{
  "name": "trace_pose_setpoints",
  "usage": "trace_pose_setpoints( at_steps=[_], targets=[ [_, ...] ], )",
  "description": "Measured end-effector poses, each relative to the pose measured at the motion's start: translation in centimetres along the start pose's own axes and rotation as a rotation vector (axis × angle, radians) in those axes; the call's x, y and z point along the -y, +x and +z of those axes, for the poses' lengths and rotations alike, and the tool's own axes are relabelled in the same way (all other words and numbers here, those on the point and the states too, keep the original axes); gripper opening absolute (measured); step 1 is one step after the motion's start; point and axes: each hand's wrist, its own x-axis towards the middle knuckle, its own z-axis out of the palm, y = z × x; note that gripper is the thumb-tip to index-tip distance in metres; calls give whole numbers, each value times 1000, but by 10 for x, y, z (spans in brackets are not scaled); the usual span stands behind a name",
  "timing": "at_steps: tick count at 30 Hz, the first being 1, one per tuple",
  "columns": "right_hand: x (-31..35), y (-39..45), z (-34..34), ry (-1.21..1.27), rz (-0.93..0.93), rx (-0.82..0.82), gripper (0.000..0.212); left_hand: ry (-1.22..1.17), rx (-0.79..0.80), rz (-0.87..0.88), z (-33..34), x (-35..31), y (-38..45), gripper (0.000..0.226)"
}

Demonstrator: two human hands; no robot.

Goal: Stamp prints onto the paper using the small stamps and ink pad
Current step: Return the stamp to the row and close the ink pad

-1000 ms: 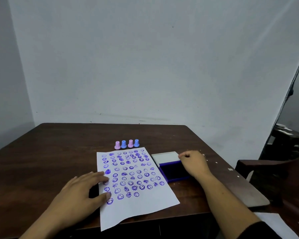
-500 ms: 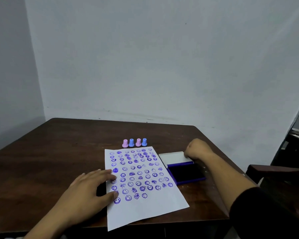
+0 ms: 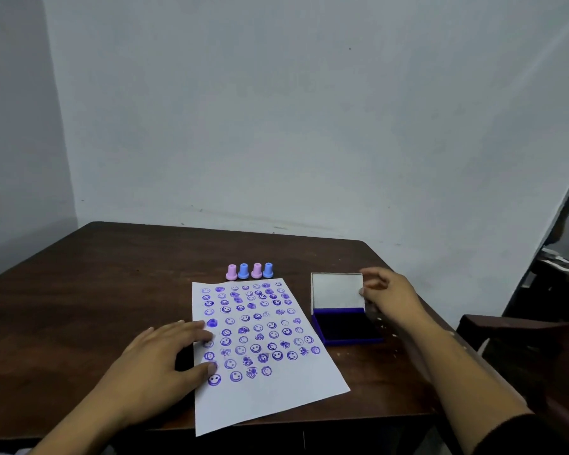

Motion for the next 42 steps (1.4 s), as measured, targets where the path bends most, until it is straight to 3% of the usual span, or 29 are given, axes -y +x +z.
trace_pose_setpoints(
  at_steps=[8,16,21,42],
  targets=[
    [-14,-43,-14,-6,-120,-53,39,-1,-6,4,1,1,0,43],
    [-21,-76,-21,-225,-256,-23,50,-6,-11,10,1,1,1,40],
    [-24,-83,-23,-308,-363,-2,45,3,0,16,1,3,2,43],
    [-21,-91,-21,-427,-394,68,43,15,11,4,0,0,1,42]
  ],
)
